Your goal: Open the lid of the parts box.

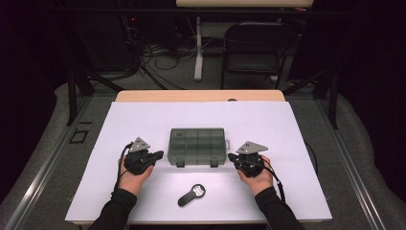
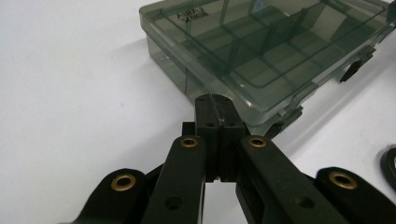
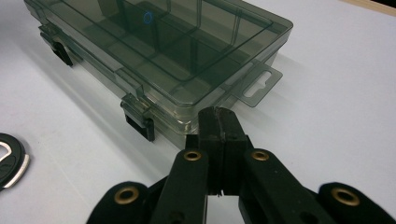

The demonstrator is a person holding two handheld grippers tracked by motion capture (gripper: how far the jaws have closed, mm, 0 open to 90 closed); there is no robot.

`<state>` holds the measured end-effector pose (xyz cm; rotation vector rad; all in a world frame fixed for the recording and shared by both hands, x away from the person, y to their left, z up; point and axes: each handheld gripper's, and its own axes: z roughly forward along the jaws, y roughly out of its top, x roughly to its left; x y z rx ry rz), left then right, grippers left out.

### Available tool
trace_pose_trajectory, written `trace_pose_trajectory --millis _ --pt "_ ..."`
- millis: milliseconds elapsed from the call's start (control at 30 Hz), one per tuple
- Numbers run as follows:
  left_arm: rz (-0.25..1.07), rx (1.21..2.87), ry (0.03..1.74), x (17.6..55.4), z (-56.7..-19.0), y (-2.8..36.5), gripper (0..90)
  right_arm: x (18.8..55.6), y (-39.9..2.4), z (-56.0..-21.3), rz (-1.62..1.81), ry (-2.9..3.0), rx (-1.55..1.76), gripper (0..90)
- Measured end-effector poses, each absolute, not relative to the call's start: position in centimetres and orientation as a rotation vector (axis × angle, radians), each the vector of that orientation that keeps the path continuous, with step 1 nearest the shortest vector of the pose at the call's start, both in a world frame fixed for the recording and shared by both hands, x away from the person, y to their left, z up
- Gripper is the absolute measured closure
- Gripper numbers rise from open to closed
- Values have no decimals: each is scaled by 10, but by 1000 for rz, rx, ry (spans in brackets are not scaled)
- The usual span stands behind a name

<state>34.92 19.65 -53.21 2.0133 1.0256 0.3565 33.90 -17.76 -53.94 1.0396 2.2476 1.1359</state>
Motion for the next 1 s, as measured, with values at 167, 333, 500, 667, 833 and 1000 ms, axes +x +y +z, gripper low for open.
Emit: trace_pose_trajectory --millis 167,333,500,667,833,1000 --pt "336 2042 1018 347 -537 197 900 339 -177 -542 1128 2258 1040 900" --pt "331 2059 1019 348 -540 195 900 338 -176 -543 1124 2270 1035 900" --pt "324 2076 1013 347 -543 192 900 338 -174 -546 1112 2283 1026 900" --pt "324 2095 987 345 -543 188 900 337 -173 -546 1115 2281 1014 900" --pt "310 2086 977 344 -541 186 900 336 -172 -545 1119 2279 1013 900" --pt "313 2082 961 342 -538 181 900 336 -172 -543 1135 2271 1014 900"
